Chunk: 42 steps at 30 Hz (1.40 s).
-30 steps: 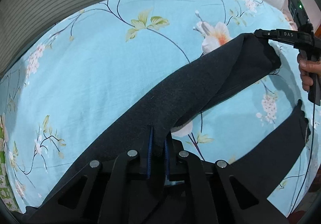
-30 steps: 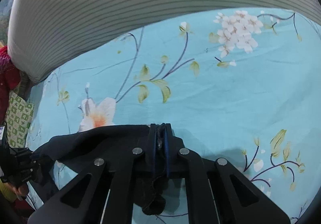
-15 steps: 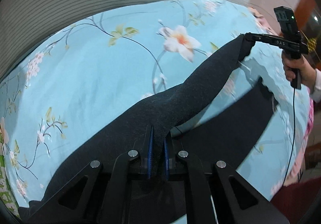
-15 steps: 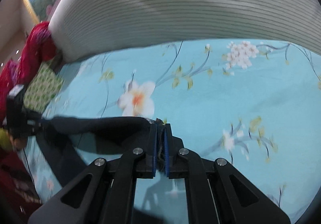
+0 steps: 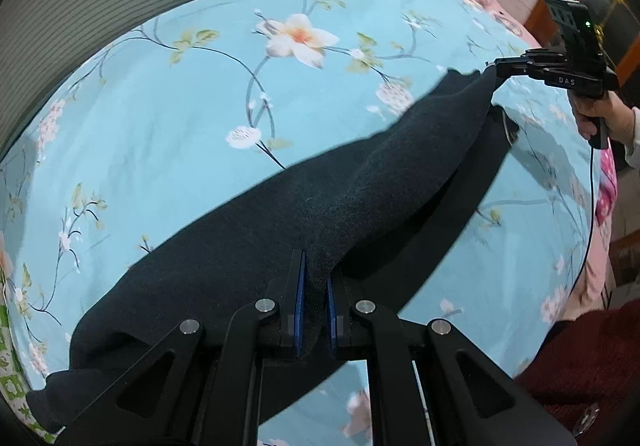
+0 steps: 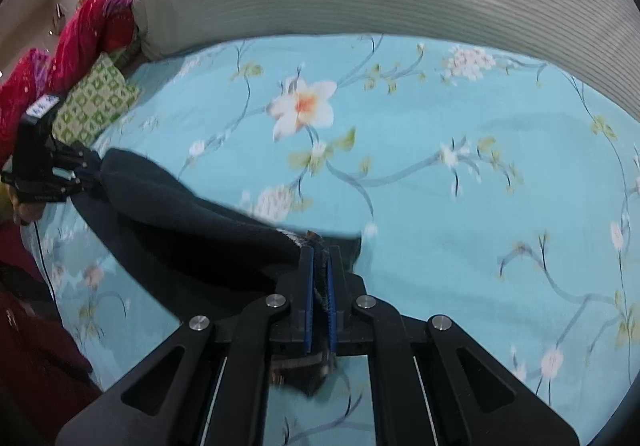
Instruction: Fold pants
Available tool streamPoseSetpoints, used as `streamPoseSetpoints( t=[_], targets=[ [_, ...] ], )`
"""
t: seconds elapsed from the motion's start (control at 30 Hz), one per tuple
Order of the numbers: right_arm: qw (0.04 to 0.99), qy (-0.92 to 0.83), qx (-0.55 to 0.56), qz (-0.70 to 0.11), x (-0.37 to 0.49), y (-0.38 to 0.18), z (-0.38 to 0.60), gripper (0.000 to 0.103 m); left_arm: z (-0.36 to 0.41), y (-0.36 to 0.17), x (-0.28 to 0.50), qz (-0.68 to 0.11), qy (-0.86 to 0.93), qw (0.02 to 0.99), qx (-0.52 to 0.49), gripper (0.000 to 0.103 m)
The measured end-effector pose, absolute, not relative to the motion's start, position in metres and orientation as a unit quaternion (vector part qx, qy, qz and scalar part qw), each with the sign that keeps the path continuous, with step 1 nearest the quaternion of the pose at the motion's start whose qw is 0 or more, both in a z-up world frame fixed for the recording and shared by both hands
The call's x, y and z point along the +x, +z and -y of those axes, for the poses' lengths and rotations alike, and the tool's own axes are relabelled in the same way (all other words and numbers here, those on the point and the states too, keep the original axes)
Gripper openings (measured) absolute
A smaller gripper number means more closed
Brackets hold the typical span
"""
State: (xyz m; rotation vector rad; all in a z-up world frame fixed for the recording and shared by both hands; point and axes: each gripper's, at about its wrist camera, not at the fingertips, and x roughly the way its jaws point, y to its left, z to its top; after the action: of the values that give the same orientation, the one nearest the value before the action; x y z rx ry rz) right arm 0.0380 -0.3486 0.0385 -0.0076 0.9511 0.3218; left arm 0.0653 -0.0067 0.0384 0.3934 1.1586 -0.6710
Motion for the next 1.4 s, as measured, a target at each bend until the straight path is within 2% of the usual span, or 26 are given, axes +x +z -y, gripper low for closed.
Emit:
streamPoseSetpoints(
  t=[0.37, 0.5, 0.6, 0.63, 0.67, 0.7, 0.77, 0.83, 1.07, 1.2, 1.4],
  targets=[
    [0.853, 0.136, -0.021, -0.504, 0.003, 0.007, 0.338, 0.006, 0.008, 0.014, 0.046, -0.547, -0.330, 0.741, 0.207, 0.009],
    [0.837, 0.126, -0.015, -0.532, 0.003, -0.011, 0.337, 0.008, 0.006, 0.003, 0.047, -0.562, -0.311, 0.741, 0.197, 0.013],
    [0.837, 0.110, -0.006, -0.536, 0.002, -0.011, 0.337, 0.014, -0.003, 0.008, 0.044, -0.565, -0.299, 0.750, 0.174, 0.019],
    [0.838, 0.100, -0.007, -0.536, 0.001, -0.008, 0.336, 0.021, -0.007, 0.010, 0.043, -0.566, -0.297, 0.751, 0.166, 0.020],
    [0.839, 0.093, -0.008, -0.536, -0.001, -0.006, 0.336, 0.028, -0.014, 0.012, 0.040, -0.569, -0.289, 0.755, 0.152, 0.028],
    [0.842, 0.084, -0.009, -0.533, -0.003, -0.002, 0.336, 0.030, -0.019, 0.014, 0.038, -0.569, -0.281, 0.759, 0.143, 0.032],
    [0.848, 0.076, 0.000, -0.525, -0.008, 0.005, 0.337, 0.033, -0.032, 0.018, 0.034, -0.572, -0.263, 0.768, 0.119, 0.037],
    [0.855, 0.062, 0.019, -0.514, -0.013, 0.014, 0.340, 0.037, -0.051, 0.021, 0.029, -0.578, -0.241, 0.775, 0.079, 0.038],
    [0.872, 0.084, 0.069, -0.478, -0.016, 0.033, 0.306, 0.038, -0.132, 0.023, 0.025, -0.599, -0.133, 0.787, -0.069, 0.042],
    [0.867, 0.143, 0.065, -0.473, -0.008, 0.030, 0.249, 0.038, -0.176, 0.025, 0.023, -0.592, -0.064, 0.790, -0.144, 0.064],
    [0.839, 0.250, 0.048, -0.481, 0.003, 0.020, 0.151, 0.038, -0.226, 0.014, 0.028, -0.591, 0.006, 0.774, -0.227, 0.067]
  ],
)
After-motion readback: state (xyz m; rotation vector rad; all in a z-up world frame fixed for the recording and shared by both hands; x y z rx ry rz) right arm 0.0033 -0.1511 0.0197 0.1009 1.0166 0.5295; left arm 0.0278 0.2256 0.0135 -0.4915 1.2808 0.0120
